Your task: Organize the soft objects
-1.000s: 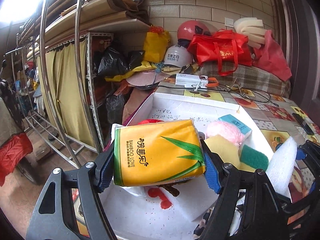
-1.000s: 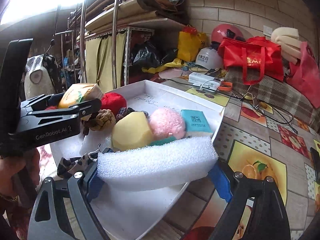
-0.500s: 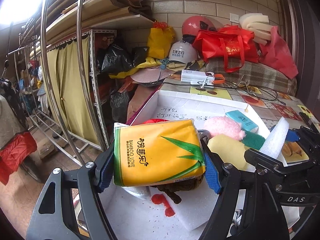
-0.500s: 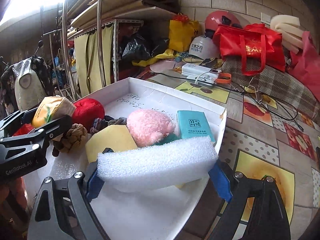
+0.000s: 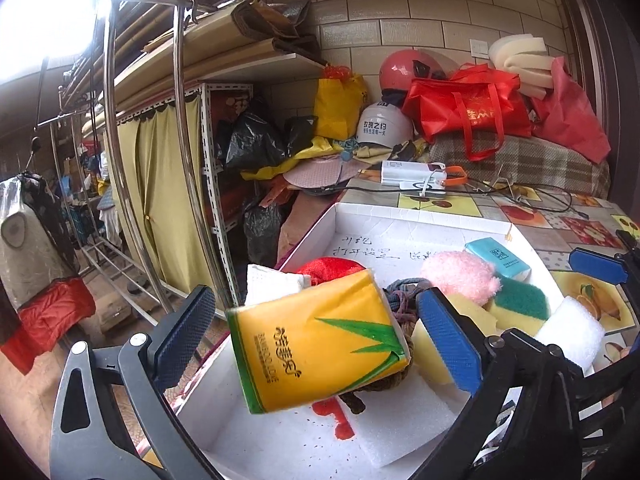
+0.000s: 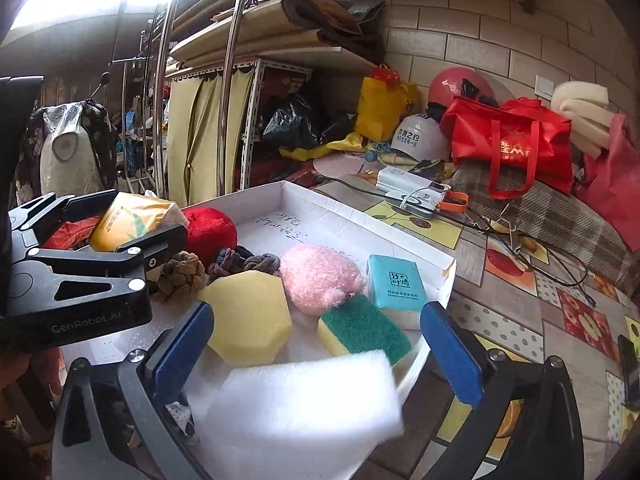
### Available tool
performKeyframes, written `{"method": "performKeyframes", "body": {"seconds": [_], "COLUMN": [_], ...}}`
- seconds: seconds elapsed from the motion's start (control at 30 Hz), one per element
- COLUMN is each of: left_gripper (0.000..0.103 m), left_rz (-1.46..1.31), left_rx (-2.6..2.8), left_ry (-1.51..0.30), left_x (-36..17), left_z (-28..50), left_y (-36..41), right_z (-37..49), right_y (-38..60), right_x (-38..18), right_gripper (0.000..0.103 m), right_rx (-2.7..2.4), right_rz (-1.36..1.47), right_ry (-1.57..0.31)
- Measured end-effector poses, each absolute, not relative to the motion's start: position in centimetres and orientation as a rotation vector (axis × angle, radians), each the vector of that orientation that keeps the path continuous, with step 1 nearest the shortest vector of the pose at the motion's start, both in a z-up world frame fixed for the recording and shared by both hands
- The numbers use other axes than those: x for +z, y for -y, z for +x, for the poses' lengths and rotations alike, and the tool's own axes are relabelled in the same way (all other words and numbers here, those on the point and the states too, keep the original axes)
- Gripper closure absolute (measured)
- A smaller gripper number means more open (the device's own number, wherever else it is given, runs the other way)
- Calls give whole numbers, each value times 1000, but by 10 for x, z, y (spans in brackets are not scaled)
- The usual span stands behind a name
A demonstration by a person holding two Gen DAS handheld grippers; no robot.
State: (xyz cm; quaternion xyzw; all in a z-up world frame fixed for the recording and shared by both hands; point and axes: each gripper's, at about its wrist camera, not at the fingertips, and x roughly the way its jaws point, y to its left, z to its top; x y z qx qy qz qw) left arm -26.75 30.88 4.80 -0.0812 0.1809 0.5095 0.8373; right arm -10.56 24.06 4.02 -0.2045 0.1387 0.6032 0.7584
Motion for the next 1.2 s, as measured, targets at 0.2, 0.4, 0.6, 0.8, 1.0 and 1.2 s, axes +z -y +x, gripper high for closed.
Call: {"method": "performKeyframes", "body": {"seconds": [0.2, 0.4, 0.6, 0.8, 1.0, 1.2], "left_gripper": [0, 0, 0, 0, 0, 0], "left_rz": [-186, -230, -210, -236, -268, -196], "left_rx": [1111, 1101, 1096, 1055, 981, 976], "left_ry": [-353, -316, -284, -322, -367, -403], "left_x": [49, 49, 51, 48, 47, 50], "left_z": [-274, -281, -280, -272, -255, -233], "left_y": [-310, -303, -275, -249, -219, -178], "right_z": [-101, -96, -100, -90, -77, -76], "right_y": [-236, -206, -170, -130, -61, 22], "right_x": [43, 51, 53, 51, 55, 71], "right_gripper": [0, 0, 0, 0, 0, 0], "right_rx": [1284, 1263, 1249, 1213, 1106, 905], "right_rz": [-406, -258, -232, -239, -169, -28], "right_ry": [-291, -226, -191, -224, -209, -86]}}
